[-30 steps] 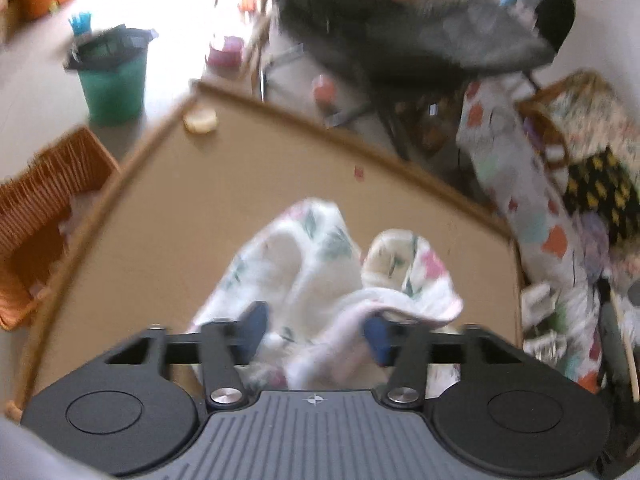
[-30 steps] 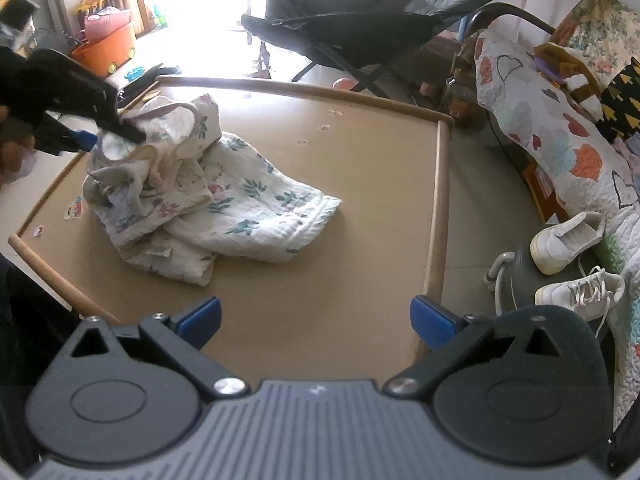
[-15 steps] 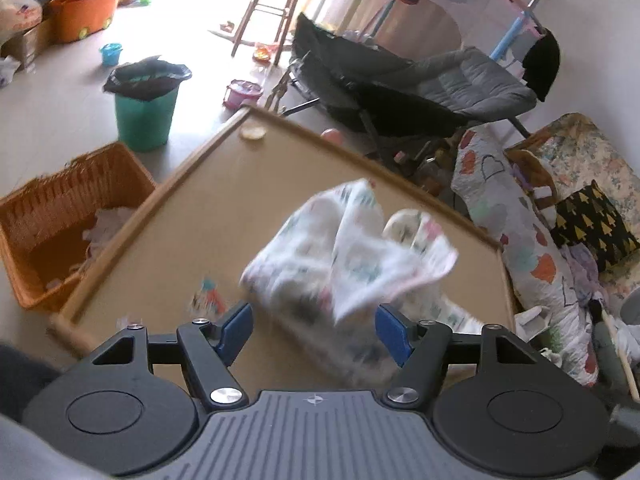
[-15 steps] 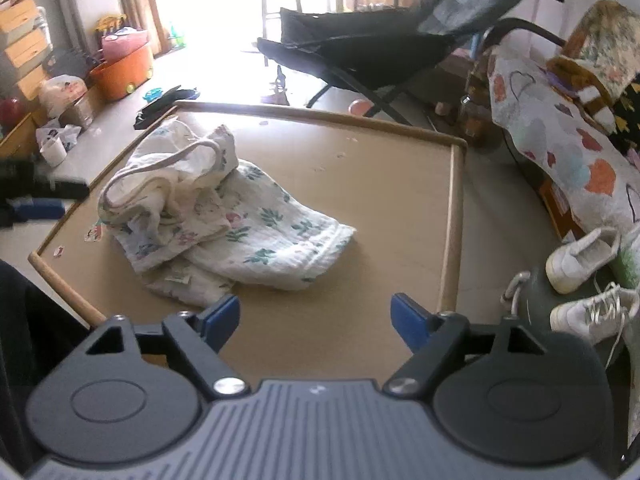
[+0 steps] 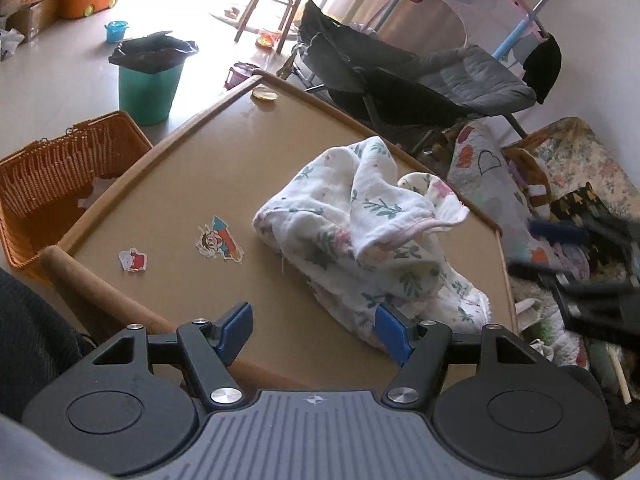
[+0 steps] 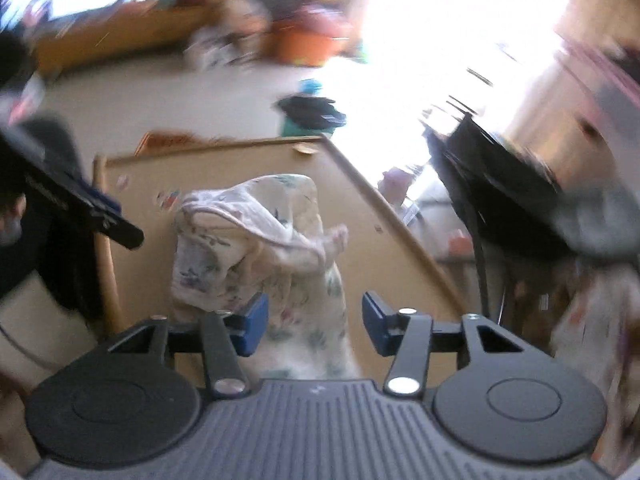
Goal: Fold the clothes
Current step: 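Lower the floral cloth onto the table with the left gripper, then grasp the pink-trimmed cloth edge with the right gripper near the left gripper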
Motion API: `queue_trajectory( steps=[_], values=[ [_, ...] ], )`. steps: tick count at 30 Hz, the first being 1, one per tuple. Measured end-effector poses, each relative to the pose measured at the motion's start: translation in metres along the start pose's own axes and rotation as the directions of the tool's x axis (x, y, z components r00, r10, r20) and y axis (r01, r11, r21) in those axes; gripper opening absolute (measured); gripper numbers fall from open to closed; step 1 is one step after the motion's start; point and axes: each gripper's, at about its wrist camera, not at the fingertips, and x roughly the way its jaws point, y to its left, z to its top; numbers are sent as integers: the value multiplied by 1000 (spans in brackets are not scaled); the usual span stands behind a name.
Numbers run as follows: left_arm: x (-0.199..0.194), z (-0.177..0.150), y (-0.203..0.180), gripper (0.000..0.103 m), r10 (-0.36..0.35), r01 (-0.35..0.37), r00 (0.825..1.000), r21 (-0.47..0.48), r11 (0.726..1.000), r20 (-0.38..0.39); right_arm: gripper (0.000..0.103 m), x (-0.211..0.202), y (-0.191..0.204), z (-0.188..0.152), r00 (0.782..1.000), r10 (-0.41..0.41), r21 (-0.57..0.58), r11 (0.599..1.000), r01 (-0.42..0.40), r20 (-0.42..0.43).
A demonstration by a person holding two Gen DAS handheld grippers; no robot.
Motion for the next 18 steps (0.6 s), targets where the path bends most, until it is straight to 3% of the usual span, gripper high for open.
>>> queue_trajectory(
  steps=[4, 8, 13, 16, 18],
  values=[
    [0, 5, 8, 70, -4, 4, 1000, -11, 1000, -3, 42, 25, 5, 24, 997, 51, -239, 969, -62, -50],
    [-2, 6, 13, 70, -10, 10, 1000, -35, 999, -1, 40, 44, 25, 38, 993, 62, -461, 881, -103, -103],
    [-3, 7, 17, 70, -19, 19, 1000, -48, 999, -4, 32, 63, 42, 39, 984, 48, -600, 787, -144, -172],
    [-3, 8, 18, 70, -26, 25, 1000, -51, 998, -2, 21, 75, 42, 37, 980, 22, -606, 783, -141, -199],
    [-4, 8, 18, 70, -32, 32, 999, -52, 998, 2, 15, 81, 39, 40, 968, 30, -541, 825, -164, -249]
  ],
)
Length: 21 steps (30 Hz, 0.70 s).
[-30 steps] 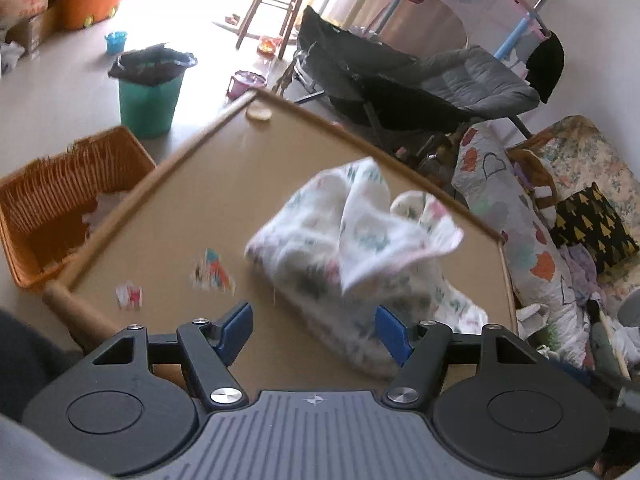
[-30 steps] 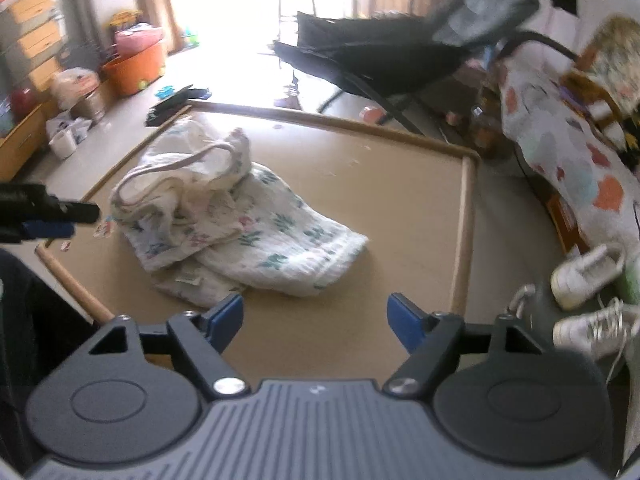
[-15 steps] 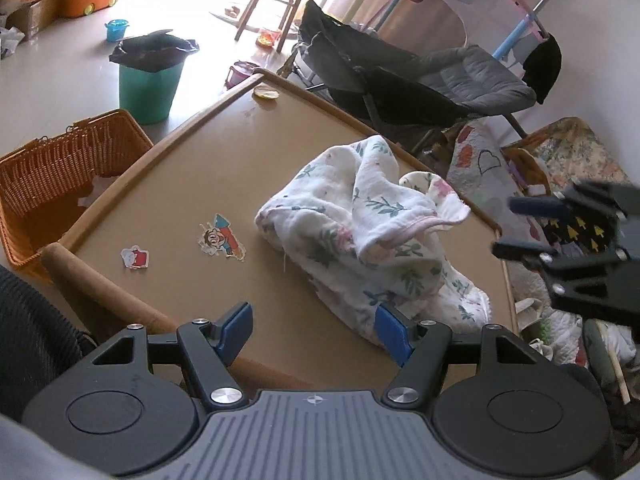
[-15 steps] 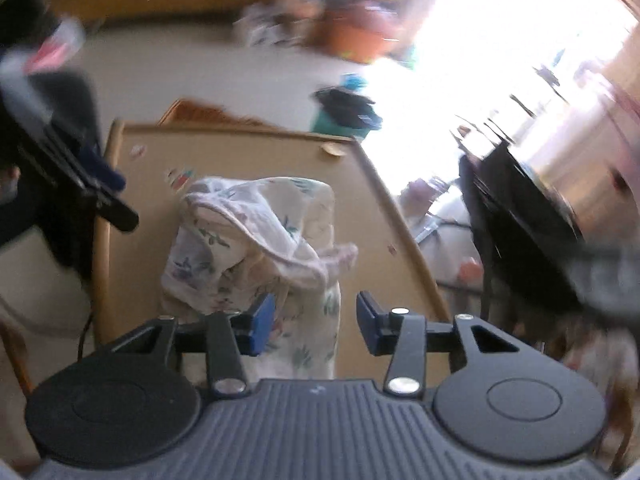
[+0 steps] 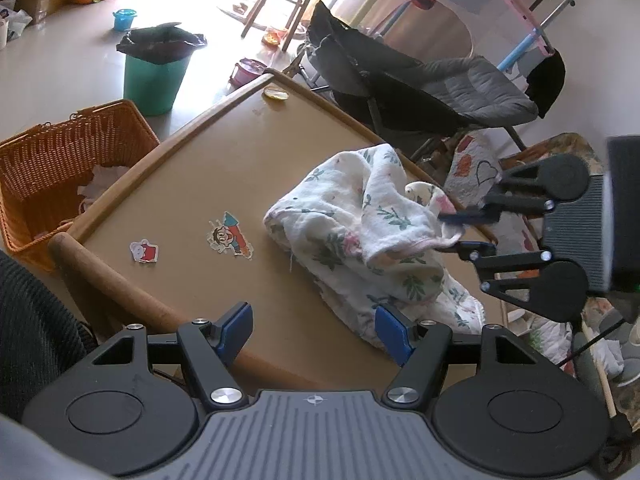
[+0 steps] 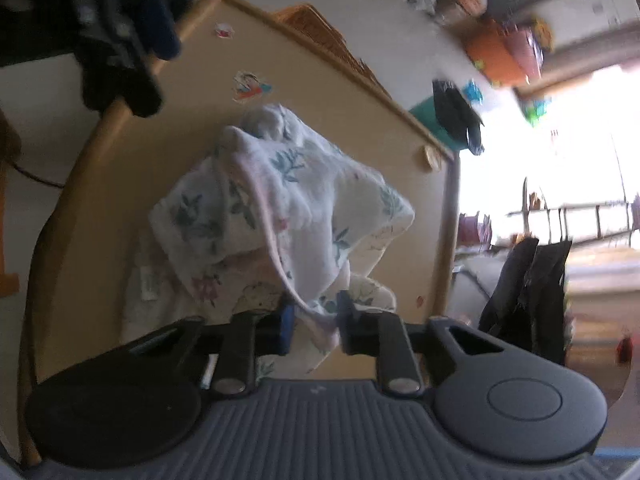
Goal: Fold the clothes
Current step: 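Grasp the pink-trimmed cloth edge with the right gripper near the left gripper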
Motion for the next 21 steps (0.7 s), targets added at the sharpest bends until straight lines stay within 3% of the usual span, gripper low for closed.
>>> queue_trajectory(
  steps=[4, 8, 13, 21],
  values=[
    [-1, 1, 2, 70, -15, 15, 1000, -5, 1000, 7, 5, 2, -11, -7, 996, 72, 131, 989, -63, -60],
    [0, 3, 5, 70, -23, 23, 1000, -15, 1000, 7, 3, -8, -21, -22, 984, 161, 264, 955, -137, -74],
    [-1, 5, 6, 70, -44, 45, 999, -21, 999, 7, 3, -22, -12, -43, 971, 212, 353, 921, -163, -106],
    [-1, 5, 7, 70, -67, 67, 998, -16, 998, -5, 3, -61, 21, -57, 944, 330, 419, 859, -296, -11]
  ],
)
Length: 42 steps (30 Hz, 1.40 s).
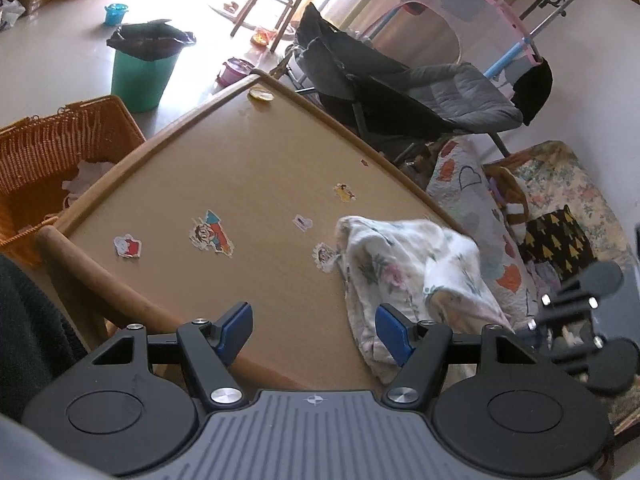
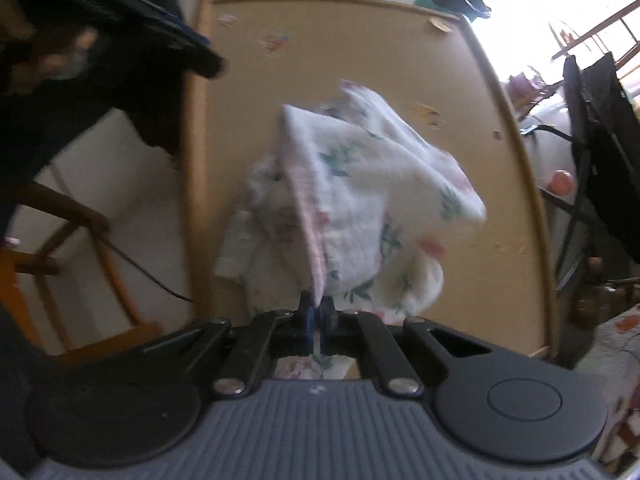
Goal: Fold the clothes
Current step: 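Grasp the pink-trimmed cloth edge with the right gripper near the left gripper, then lift the floral cloth with the right gripper while the left gripper holds another edge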
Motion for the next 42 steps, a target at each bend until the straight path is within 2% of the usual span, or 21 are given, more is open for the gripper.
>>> queue_trajectory(
  steps=[3, 8, 12, 18, 21, 24, 28, 29, 30, 31, 32, 33, 34, 37, 42],
  values=[
    [0, 0, -1, 70, -33, 33, 999, 3, 999, -9, 3, -15, 10, -4, 998, 43, 10, 999, -43, 43],
    [-2, -4, -12, 70, -105, 105, 994, 100, 989, -12, 3, -36, 6, -3, 995, 20, 34, 999, -23, 95],
    [-2, -10, -27, 70, -152, 155, 988, 203, 967, -31, 3, -42, -6, -5, 992, -10, 77, 997, 1, 124],
    [5, -19, -49, 70, -212, 225, 974, 295, 929, -75, 3, -41, -18, -15, 987, -43, 134, 991, 22, 154],
    [13, -21, -62, 70, -214, 231, 973, 338, 912, -88, 3, -40, -22, -20, 984, -50, 157, 987, 23, 171],
    [27, -19, -74, 70, -209, 234, 972, 346, 909, -108, 3, -40, -24, -27, 980, -53, 181, 983, 18, 192],
    [46, -15, -88, 66, -180, 212, 976, 335, 918, -124, 3, -41, -26, -35, 975, -55, 206, 978, 10, 215],
    [51, -14, -91, 64, -178, 209, 977, 337, 918, -121, 3, -41, -27, -37, 975, -54, 210, 978, 7, 217],
    [54, -13, -95, 54, -182, 211, 977, 344, 915, -115, 3, -40, -28, -40, 975, -52, 212, 977, 5, 216],
    [57, -13, -98, 25, -180, 208, 977, 354, 912, -110, 3, -40, -29, -42, 975, -55, 217, 976, 7, 216],
    [61, -12, -102, 12, -159, 188, 981, 372, 909, -109, 3, -39, -31, -45, 975, -61, 227, 974, 11, 215],
    [66, -11, -105, 11, -138, 169, 985, 389, 906, -107, 3, -38, -33, -47, 975, -63, 236, 972, 11, 214],
    [69, -9, -108, 6, -123, 155, 987, 404, 902, -105, 3, -37, -35, -50, 975, -66, 243, 970, 12, 214],
    [68, -2, -115, 2, -136, 173, 984, 428, 887, -115, 3, -35, -38, -54, 974, -68, 258, 966, 10, 216],
    [54, 16, -121, 2, -156, 208, 977, 464, 861, -148, 3, -39, -41, -58, 973, -57, 270, 963, -6, 224]
  ],
)
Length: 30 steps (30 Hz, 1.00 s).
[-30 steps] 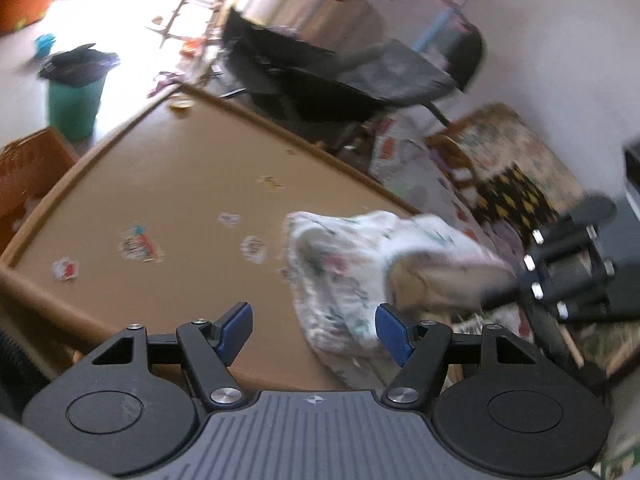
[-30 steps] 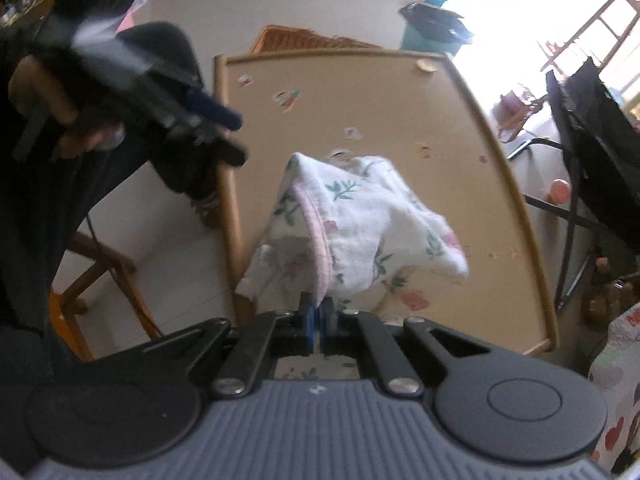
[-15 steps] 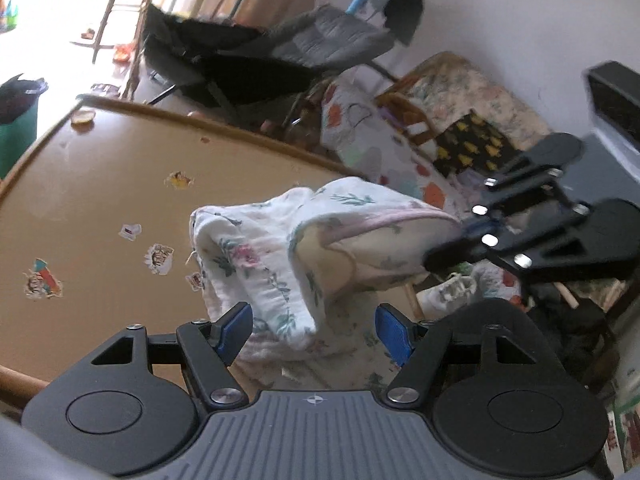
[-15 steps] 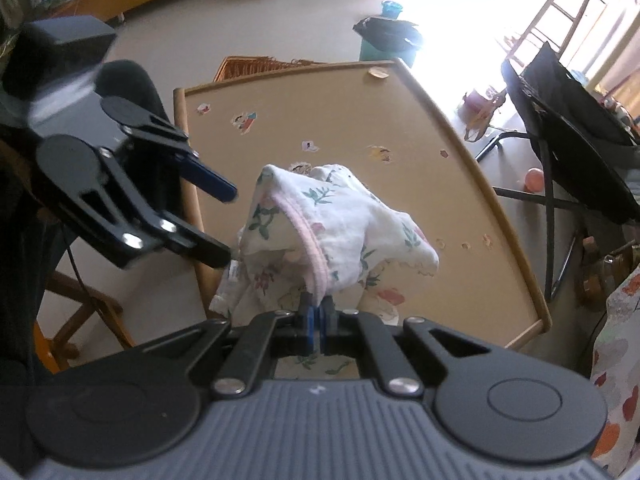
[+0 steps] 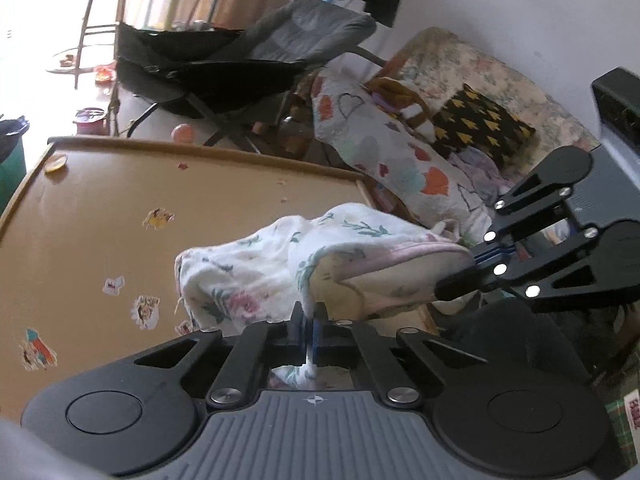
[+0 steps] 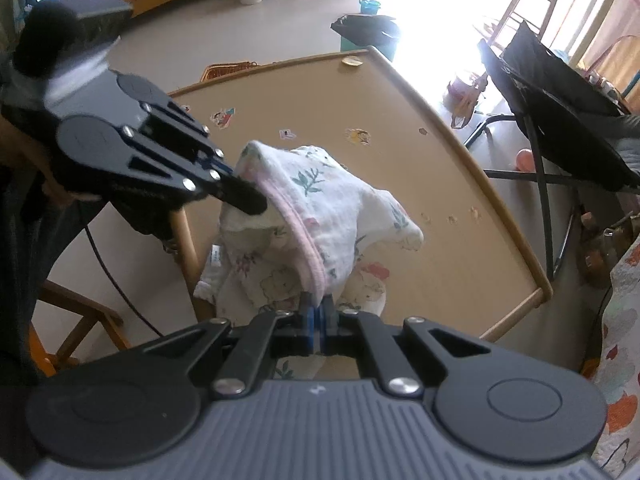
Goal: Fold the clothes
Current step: 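Lift the floral cloth with the right gripper while the left gripper holds another edge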
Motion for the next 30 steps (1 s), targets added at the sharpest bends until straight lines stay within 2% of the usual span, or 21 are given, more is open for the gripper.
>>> queue_trajectory(
  steps=[12, 16, 22, 30],
  values=[
    [-56, 36, 1, 2, -59, 56, 998, 63, 996, 37, 3, -24, 3, 9, 1000, -12, -16, 1000, 11, -15],
    [-69, 40, -3, 2, -86, 86, 996, 78, 993, -2, 3, -31, 8, 12, 1000, -7, -25, 1000, 6, -28],
    [-102, 47, -8, 2, -139, 143, 990, 136, 980, -38, 3, -49, 23, 19, 998, 42, -58, 997, -45, -54],
    [-167, 54, -17, 2, -193, 188, 981, 167, 968, 18, 3, -103, 40, 37, 996, 87, -68, 994, -87, -4]
  ],
)
